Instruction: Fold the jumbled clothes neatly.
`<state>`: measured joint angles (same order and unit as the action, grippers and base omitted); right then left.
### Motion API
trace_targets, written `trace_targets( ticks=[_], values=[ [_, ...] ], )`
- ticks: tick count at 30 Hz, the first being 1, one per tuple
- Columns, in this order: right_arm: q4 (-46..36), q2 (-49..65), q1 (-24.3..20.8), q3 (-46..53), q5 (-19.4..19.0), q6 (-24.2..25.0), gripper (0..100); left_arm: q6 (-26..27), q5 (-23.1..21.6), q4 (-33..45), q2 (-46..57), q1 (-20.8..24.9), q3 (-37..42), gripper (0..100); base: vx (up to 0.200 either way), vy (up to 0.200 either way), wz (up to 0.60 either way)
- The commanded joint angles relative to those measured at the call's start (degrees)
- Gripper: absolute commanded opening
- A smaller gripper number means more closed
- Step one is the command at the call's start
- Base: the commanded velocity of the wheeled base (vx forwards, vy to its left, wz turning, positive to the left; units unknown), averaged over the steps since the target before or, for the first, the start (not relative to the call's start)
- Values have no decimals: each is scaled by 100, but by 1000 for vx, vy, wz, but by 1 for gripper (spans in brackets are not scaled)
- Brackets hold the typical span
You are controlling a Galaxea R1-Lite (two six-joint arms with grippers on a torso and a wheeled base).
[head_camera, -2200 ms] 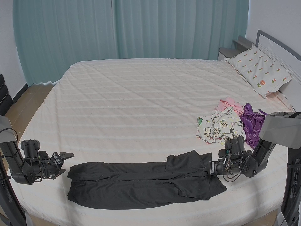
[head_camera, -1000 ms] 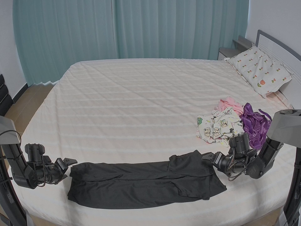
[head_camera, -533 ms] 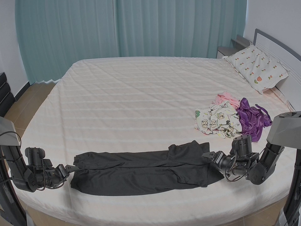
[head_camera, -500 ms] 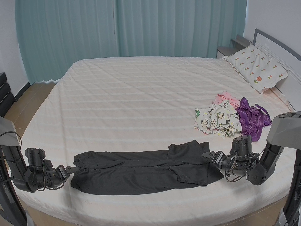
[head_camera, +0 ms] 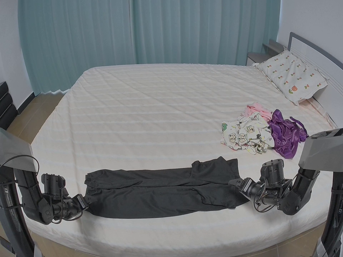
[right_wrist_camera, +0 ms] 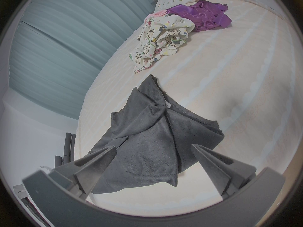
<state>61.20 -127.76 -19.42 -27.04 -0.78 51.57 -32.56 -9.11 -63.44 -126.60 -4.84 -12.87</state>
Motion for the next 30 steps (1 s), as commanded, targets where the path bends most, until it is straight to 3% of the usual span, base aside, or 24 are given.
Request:
trace_targets(
  ticks=[1,8,23,30],
  values=[
    [6,-56,-18,6,-1,3,100,-233,32,-204,-93,185,-31,100,0,0,0],
    [6,-30,-27,14,-1,3,100,-268,5,-90,355,194,66,100,0,0,0],
    [6,-4,-18,14,-1,20,100,-216,84,-160,-225,203,-75,100,0,0,0],
    [6,-21,-18,14,-1,11,100,-198,506,-221,-401,370,-84,100,0,0,0]
  ],
)
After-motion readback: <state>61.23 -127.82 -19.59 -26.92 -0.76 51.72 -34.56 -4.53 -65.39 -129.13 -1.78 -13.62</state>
